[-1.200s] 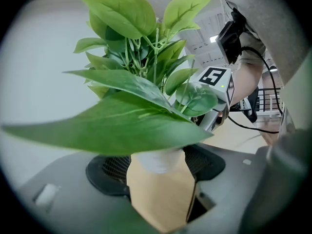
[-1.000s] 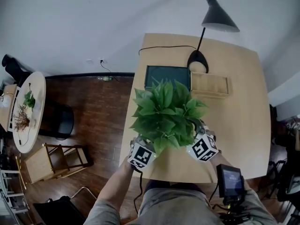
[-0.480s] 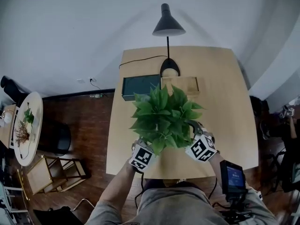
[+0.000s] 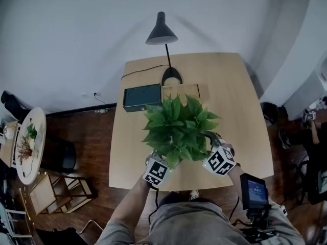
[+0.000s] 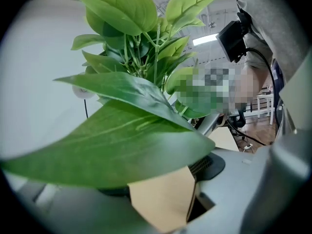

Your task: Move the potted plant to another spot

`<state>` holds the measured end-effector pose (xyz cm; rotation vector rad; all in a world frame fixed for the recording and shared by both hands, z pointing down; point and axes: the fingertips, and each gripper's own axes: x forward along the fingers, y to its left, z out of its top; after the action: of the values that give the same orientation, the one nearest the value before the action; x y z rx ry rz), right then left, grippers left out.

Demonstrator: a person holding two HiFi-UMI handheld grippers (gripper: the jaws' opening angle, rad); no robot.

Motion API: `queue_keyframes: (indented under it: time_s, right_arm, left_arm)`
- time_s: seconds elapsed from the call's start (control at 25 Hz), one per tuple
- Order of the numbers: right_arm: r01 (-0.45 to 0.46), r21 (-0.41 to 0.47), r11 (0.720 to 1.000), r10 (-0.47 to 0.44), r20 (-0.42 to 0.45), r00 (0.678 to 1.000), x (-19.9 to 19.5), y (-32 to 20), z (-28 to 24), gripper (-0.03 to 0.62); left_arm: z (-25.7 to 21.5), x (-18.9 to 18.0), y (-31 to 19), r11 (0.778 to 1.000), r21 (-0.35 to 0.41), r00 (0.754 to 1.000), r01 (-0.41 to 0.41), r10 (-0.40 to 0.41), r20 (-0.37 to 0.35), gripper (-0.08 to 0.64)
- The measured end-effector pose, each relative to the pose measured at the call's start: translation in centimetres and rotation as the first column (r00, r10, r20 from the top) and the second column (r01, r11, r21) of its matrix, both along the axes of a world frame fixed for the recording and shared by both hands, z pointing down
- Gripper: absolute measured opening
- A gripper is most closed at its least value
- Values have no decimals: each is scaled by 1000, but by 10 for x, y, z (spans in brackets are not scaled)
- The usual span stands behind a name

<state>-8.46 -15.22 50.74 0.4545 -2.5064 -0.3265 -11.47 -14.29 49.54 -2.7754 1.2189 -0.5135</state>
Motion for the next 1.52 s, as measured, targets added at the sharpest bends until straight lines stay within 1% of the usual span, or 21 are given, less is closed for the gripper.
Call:
queue_keyframes:
  time_s: [0.2, 0.4, 0.56, 0.72, 0.84, 0.96, 1.16, 1.36, 1.52]
  right_arm:
    - [-76, -5, 997, 76, 0, 997, 19, 3, -2, 347]
    - [-143, -9, 990, 143, -2, 990, 29, 10, -6, 347]
    - [-185, -12, 983, 185, -5, 983, 38, 16, -4, 347]
    - [-207, -8, 978, 207, -4, 978, 45, 13, -4, 347]
    - [-220, -11, 975, 220, -9, 975, 55, 9, -1, 347]
    - [-220, -17, 975, 220, 0, 976, 70, -4, 1, 347]
    - [-211, -31, 977, 211, -5, 977, 102, -42, 8, 347]
    - [-193, -36, 981, 193, -11, 981, 118, -61, 12, 347]
    - [-177, -52, 983, 177, -15, 984, 147, -103, 22, 347]
  left_arm:
    - [-2, 18, 0, 997, -3, 997, -76, 76, 3, 342]
    - [-6, 28, 6, 989, -8, 989, -145, 145, 1, 342]
    - [-4, 36, 10, 983, -12, 983, -182, 182, 2, 342]
    - [-4, 45, 6, 978, -10, 978, -206, 206, 5, 342]
    - [-2, 54, 2, 976, -15, 976, -216, 216, 6, 342]
    - [0, 69, -11, 976, -18, 976, -216, 216, 13, 342]
    - [7, 101, -49, 979, -37, 979, -200, 201, 18, 342]
    - [10, 117, -68, 983, -41, 983, -181, 182, 19, 342]
    - [21, 147, -109, 985, -65, 986, -161, 163, 18, 342]
